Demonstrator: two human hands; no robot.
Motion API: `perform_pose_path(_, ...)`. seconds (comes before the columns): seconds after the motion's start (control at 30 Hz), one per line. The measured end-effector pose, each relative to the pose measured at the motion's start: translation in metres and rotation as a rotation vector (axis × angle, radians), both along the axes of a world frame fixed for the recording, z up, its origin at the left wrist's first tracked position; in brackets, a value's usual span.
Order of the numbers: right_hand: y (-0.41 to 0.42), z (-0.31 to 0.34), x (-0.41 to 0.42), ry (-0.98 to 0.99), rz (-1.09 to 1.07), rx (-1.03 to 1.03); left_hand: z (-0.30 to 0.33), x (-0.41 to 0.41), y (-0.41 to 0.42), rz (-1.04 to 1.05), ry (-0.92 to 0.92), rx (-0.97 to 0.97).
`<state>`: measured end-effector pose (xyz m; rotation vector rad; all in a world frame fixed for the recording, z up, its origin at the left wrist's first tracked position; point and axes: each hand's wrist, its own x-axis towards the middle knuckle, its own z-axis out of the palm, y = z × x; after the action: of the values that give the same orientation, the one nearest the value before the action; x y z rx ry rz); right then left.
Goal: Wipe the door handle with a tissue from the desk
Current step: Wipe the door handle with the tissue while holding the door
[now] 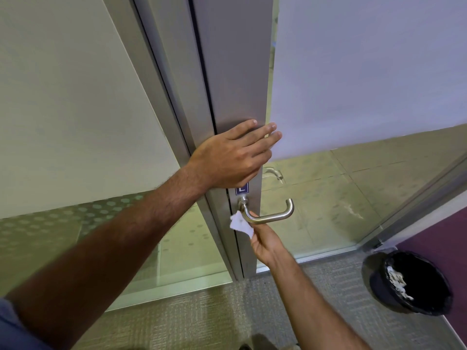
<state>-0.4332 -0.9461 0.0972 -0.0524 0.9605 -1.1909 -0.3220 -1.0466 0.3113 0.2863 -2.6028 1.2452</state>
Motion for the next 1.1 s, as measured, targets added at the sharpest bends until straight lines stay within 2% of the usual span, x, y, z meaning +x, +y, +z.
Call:
perform_pose_path(0.1, -0.005, 0.001, 0.013, -0.194, -0.066, 0.042, 0.001, 0.0, 0.0, 0.002, -0.003, -0.012)
perform_pose_path(0.17, -0.006, -0.002, 0.02, -0.447, -0.147, 0.011, 0.001, 0.0, -0.001, 0.004, -0.006, -0.019)
perform_pose_path(0.33, 0.002, 0.002, 0.03, -0.747, -0.315, -0.007, 0.001, 0.0, -0.001, 0.014, -0.014, -0.018)
perform_pose_path(0.37, 0.003, -0.001, 0.033, -0.716, -0.342, 0.01, 0.001, 0.0, 0.0, 0.016, -0.014, -0.019)
perform_pose_path(0.43, 0.01, 0.001, 0.036, -0.492, -0.279, 0.016, 0.001, -0.001, 0.0, 0.017, -0.015, -0.021)
perform_pose_path(0.47, 0.012, -0.001, 0.036, -0.462, -0.284, 0.036, 0.001, -0.001, 0.0, 0.017, -0.015, -0.022)
perform_pose_path(0.6, 0.041, 0.004, 0.021, -0.556, -0.419, 0.083, 0.0, -0.001, -0.001, 0.014, -0.014, -0.028)
perform_pose_path(0.67, 0.056, 0.016, 0.009, -0.42, -0.381, 0.024, -0.002, -0.001, -0.002, 0.01, -0.012, -0.029)
perform_pose_path(0.73, 0.061, 0.033, -0.001, -0.07, -0.349, -0.03, -0.002, 0.0, -0.003, 0.007, -0.008, -0.028)
perform_pose_path(0.83, 0.048, 0.058, -0.012, 0.777, -0.348, -0.209, -0.002, 0.0, -0.003, 0.002, -0.004, -0.018)
perform_pose_path(0.9, 0.026, 0.067, -0.016, 1.327, -0.22, -0.441, -0.001, 0.0, -0.002, 0.008, -0.012, -0.012)
perform_pose_path(0.93, 0.013, 0.066, -0.015, 1.53, -0.101, -0.509, -0.001, 0.0, -0.001, 0.013, -0.017, -0.012)
perform_pose_path(0.97, 0.002, 0.064, -0.013, 1.654, 0.012, -0.532, -0.001, -0.001, -0.001, 0.018, -0.022, -0.01)
perform_pose_path(1.03, -0.012, 0.052, -0.007, 1.76, 0.178, -0.463, 0.0, 0.0, 0.0, 0.024, -0.025, -0.008)
perform_pose_path(1.1, -0.015, 0.042, 0.0, 1.795, 0.209, -0.416, 0.0, -0.001, 0.0, 0.028, -0.023, -0.012)
